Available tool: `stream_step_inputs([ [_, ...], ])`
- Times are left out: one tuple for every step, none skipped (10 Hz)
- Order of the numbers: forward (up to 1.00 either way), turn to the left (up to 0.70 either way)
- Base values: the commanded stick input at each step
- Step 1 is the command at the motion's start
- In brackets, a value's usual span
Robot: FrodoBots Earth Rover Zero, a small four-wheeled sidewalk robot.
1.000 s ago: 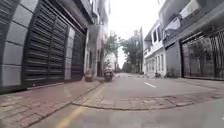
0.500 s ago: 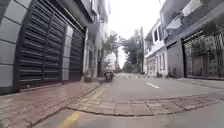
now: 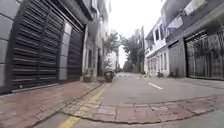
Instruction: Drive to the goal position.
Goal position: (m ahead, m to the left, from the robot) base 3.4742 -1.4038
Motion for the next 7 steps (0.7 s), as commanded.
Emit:
stream_step_inputs([
  [0.5,0.0],
  [0.5,0.0],
  [0.5,0.0],
  [0.5,0.0],
  [0.5,0.0],
  [0.5,0.0],
  [0.5,0.0],
])
